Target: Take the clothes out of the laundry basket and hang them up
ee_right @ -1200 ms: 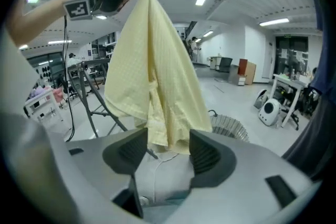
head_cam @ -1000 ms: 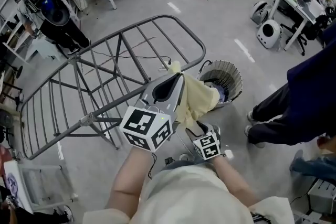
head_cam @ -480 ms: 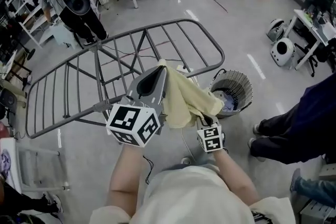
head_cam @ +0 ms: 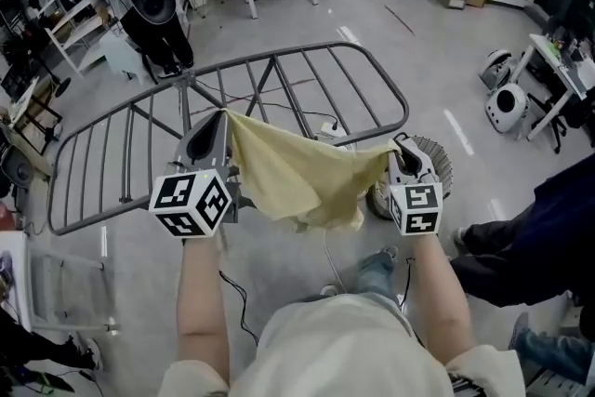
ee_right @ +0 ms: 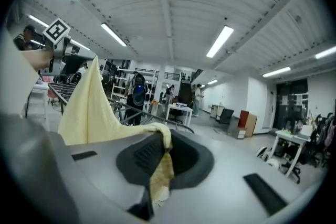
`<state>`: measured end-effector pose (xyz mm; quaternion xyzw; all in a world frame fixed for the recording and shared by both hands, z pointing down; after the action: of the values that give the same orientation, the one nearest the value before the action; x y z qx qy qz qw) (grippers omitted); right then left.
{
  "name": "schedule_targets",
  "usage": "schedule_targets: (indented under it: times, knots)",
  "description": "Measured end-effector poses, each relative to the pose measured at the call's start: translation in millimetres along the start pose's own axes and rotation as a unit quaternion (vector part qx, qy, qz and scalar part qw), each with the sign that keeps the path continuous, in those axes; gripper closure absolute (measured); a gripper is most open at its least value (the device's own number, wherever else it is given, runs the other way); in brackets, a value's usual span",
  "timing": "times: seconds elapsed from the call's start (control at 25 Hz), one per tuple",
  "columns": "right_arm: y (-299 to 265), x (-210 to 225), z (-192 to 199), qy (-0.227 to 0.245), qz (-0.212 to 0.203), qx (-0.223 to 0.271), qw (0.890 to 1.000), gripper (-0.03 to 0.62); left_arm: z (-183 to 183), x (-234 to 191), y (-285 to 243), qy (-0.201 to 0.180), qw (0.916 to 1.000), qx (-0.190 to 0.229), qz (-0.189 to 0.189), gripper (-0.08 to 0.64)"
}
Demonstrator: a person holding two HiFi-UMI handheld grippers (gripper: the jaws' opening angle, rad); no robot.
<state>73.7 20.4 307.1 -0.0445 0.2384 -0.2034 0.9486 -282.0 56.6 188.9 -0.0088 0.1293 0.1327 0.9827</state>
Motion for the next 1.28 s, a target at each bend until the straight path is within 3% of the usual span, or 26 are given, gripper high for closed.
schedule_targets:
  times: [0.2, 0.52, 0.84, 1.28]
  knots:
    - [-19.0, 26.7, -47.9, 0.014, 0.004, 0.045, 0.999, 0.574, -24.0, -25.4, 2.2, -0.033, 0.9981, 0.019, -0.048, 0.544]
    - [-65.3, 69.5, -126.9, 0.053, 0.008, 0.092, 0.994, 0.574, -52.4, -60.9, -22.5, -0.086, 0.9907, 0.008, -0.105, 0.544]
    - [-156.1, 108.6, -169.9, 0.077, 0.001, 0.111, 0.991, 0.574, -77.0, -91.4, -90.2, -0.087, 0.9843, 0.019, -0.152, 0.543]
    - [-305.8, 144.0, -206.0, 0.099, -0.054, 0.125, 0.986, 0.574, -102.2, -148.2, -200.3, -0.082, 0.9704, 0.027, -0.226, 0.543]
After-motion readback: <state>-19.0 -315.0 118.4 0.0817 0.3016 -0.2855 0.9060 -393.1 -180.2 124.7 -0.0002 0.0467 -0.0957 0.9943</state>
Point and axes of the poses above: the fingertips, and each gripper's own axes: y backward along the fingers, x to its right, z out of its underside, the point moved 8 cm from there along y, backward along the fingers, and after that the axes turned 14 degrees about y, right-handed, at the moved point
